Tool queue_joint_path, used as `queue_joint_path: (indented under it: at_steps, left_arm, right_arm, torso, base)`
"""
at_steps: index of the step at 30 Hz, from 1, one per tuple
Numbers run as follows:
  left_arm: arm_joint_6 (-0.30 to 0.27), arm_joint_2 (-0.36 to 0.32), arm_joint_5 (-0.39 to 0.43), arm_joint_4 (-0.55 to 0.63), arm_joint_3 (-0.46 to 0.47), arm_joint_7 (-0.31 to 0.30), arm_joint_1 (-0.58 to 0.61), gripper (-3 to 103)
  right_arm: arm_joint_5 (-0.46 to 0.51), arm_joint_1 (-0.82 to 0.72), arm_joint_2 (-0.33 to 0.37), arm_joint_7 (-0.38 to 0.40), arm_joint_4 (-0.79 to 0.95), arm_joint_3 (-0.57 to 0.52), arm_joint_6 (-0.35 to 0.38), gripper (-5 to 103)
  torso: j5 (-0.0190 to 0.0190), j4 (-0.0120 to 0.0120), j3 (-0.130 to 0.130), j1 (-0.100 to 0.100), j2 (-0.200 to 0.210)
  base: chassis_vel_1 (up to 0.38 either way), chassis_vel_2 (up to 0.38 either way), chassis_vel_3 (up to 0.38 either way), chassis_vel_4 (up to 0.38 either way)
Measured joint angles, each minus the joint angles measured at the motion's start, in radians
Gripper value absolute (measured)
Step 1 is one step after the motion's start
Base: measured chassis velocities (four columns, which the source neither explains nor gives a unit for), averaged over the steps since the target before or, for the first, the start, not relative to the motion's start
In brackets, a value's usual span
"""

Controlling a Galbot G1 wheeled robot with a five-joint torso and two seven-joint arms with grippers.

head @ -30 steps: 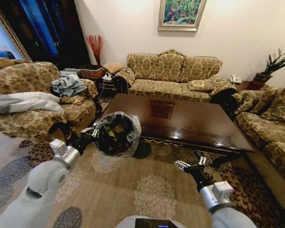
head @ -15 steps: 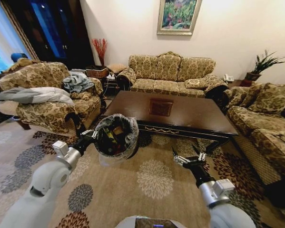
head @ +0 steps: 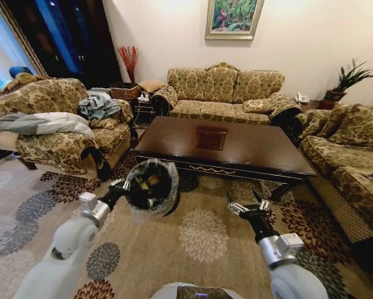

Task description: Move to the front of the table and place the trash on the table into the trash bin.

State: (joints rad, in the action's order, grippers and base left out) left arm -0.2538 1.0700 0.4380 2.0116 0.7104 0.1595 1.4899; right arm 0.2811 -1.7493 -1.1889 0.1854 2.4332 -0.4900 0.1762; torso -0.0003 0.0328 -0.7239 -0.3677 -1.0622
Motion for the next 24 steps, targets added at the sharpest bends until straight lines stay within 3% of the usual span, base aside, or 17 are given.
queue_joint_path:
  at_steps: [8, 17, 21, 24]
  left_arm:
    - [0.119, 0.056, -0.036, -0.202, -0.029, 0.006, -0.026, 3]
    - [0.14, 0.106, -0.054, -0.366, -0.022, 0.023, -0.048, 3]
    - [0.206, 0.111, -0.057, -0.512, -0.071, 0.034, -0.089, 3]
    - [0.219, 0.111, -0.051, -0.532, -0.077, 0.034, -0.096, 3]
  right_arm:
    - [-0.018, -0.005, -0.018, 0.0, -0.013, 0.006, -0.012, 100]
    - [-0.053, -0.018, -0.041, -0.003, -0.024, 0.024, -0.022, 100]
    - [-0.084, -0.035, -0.068, -0.004, -0.03, 0.029, -0.044, 100]
    - [-0.088, -0.04, -0.073, -0.004, -0.03, 0.028, -0.048, 100]
  torso:
    - [0.0004, -0.0003, 0.022, 0.017, 0.042]
    - [0.0003, 0.0, 0.045, 0.036, 0.083]
    - [-0.0002, -0.0003, 0.06, 0.048, 0.11]
    - [0.0003, -0.0003, 0.063, 0.05, 0.115]
  base:
    - [0.0, 0.0, 0.0, 0.0]
    - [0.0, 0.0, 0.0, 0.0]
    - [0.0, 0.0, 0.0, 0.0]
    - [0.0, 0.0, 0.0, 0.0]
